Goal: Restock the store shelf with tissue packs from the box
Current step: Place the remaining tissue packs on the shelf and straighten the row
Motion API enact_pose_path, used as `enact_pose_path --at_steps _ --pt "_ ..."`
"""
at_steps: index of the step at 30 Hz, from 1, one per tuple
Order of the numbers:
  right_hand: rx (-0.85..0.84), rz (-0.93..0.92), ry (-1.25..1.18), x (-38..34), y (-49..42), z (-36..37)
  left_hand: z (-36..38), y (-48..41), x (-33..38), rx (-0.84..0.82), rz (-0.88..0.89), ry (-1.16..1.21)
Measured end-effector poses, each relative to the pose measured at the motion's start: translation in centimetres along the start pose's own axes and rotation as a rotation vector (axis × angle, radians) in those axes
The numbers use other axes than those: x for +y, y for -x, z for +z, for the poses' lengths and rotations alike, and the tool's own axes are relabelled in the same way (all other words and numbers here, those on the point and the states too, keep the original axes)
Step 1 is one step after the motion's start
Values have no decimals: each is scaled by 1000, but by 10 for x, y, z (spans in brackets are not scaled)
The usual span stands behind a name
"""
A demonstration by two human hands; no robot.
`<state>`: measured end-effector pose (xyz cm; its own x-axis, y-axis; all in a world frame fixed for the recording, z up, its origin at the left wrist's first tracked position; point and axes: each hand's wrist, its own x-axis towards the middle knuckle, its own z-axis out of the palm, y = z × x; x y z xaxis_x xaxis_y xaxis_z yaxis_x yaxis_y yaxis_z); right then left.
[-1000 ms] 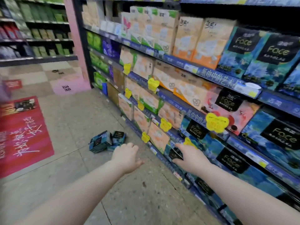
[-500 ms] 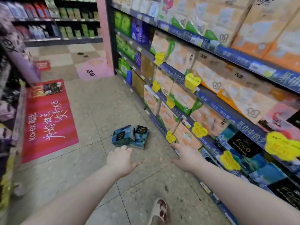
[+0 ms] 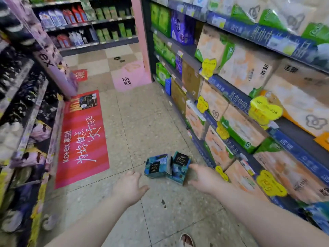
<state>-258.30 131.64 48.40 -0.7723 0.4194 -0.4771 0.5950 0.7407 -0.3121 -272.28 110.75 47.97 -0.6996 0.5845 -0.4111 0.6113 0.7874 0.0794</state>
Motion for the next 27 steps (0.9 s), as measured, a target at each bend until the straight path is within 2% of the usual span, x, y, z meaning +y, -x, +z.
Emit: enact_pose_path --at_steps 5,12,22,27 --pt "-77 -2 20 8 -64 -15 -2 -45 -8 -114 -49 -40" --pt "-134 16 -24 4 -144 -23 -10 -131 -37 -181 -76 -16" --pt "-224 271 -89 -30 -278 -5 -11 -311 -100 -340 104 -102" --pt "-289 337 -139 -47 -348 21 7 -395 -137 -377 100 -116"
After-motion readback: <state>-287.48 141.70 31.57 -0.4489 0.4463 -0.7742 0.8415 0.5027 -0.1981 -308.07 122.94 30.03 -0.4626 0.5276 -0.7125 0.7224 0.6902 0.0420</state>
